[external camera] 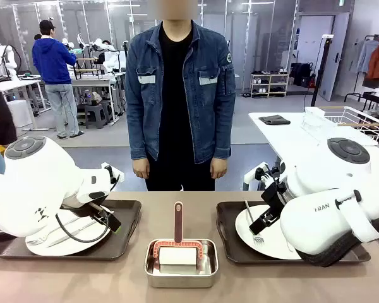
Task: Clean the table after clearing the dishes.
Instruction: When the left (or right) Handle tray is removed, use the left hand (or right hand) to clean the left (or right) side of the table with the Lint Roller.
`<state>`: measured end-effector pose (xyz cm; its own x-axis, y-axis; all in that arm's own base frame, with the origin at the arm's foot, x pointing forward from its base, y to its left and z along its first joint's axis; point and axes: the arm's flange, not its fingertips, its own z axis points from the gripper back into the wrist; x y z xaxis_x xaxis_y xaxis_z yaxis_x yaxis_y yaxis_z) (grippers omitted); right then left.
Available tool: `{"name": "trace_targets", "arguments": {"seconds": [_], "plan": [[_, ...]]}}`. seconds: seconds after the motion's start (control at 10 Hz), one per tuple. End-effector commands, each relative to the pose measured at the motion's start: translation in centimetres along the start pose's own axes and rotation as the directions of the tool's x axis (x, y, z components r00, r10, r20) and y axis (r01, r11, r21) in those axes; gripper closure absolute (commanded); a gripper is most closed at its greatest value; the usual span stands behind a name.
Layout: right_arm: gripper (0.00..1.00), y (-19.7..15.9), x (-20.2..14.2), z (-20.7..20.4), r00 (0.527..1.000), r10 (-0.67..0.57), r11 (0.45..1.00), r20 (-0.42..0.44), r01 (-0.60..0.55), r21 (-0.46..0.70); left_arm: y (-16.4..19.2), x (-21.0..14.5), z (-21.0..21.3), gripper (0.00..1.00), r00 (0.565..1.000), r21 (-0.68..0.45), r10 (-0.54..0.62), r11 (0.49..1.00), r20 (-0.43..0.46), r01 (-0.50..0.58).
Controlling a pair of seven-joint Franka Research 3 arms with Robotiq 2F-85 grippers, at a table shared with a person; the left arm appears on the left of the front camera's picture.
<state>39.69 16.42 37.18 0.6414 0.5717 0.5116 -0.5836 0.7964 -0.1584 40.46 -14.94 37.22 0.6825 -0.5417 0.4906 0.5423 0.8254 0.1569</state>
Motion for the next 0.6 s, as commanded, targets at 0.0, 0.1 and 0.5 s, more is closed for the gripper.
{"name": "trace_targets", "arguments": {"seconds": [0.0, 0.1, 0.5], "plan": [[0.0, 0.12, 0.0, 0.07, 1.0, 0.003, 1.0, -0.001, -0.003, 0.001, 0.17, -0.12, -0.03, 0.0, 1.0, -0.01, 0.01, 1.0, -0.001, -0.01], [0.0, 0.12, 0.0, 0.07, 1.0, 0.003, 1.0, -0.001, -0.003, 0.001, 0.17, -0.12, -0.03, 0.0, 1.0, -0.01, 0.01, 1.0, -0.001, -0.01], [0.0, 0.12, 0.0, 0.07, 1.0, 0.003, 1.0, -0.001, -0.003, 0.001, 0.17, -0.12, -0.03, 0.0, 1.0, -0.01, 0.01, 1.0, -0.001, -0.01]]}}
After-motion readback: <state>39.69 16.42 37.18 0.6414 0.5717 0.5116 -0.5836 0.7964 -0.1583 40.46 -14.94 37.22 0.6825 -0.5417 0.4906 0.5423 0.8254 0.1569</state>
